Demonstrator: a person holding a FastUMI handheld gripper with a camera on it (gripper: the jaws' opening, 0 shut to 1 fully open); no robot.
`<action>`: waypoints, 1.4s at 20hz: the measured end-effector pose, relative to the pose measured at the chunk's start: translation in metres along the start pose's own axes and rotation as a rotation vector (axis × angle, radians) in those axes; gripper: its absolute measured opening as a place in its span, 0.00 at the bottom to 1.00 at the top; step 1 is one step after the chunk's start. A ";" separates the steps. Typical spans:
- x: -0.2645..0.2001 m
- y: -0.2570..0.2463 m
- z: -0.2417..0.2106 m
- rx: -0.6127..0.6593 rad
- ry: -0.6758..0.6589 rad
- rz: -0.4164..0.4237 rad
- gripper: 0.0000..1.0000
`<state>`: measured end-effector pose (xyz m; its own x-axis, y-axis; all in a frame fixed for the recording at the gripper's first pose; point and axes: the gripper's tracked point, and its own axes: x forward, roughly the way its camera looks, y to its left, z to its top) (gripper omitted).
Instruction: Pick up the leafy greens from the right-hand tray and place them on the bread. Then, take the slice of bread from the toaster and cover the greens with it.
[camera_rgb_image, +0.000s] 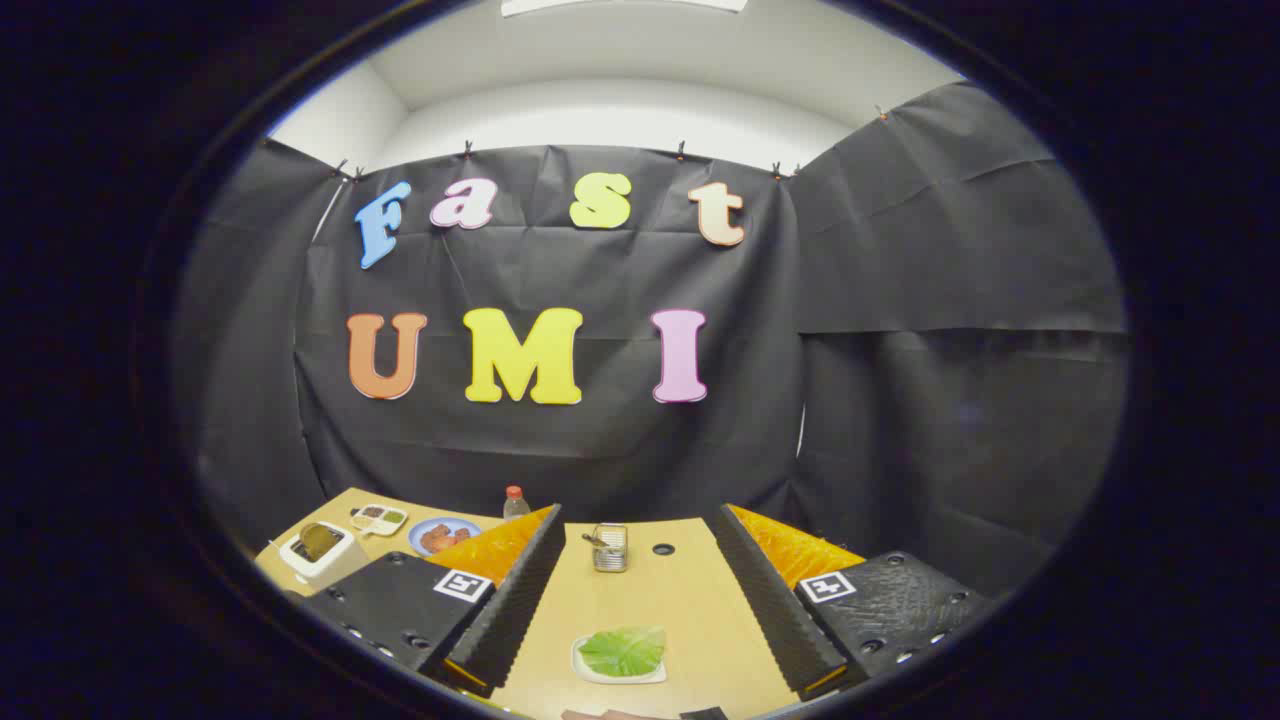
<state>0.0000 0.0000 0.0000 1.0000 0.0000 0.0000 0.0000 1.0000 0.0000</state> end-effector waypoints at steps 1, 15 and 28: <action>0.002 -0.003 -0.001 -0.001 0.000 0.001 0.96; 0.025 -0.036 -0.030 0.030 0.032 0.020 0.96; 0.088 -0.067 -0.122 0.005 0.199 0.029 0.96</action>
<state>0.0875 -0.0667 -0.1220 0.9798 0.0293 -0.1980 -0.0284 0.9996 0.0077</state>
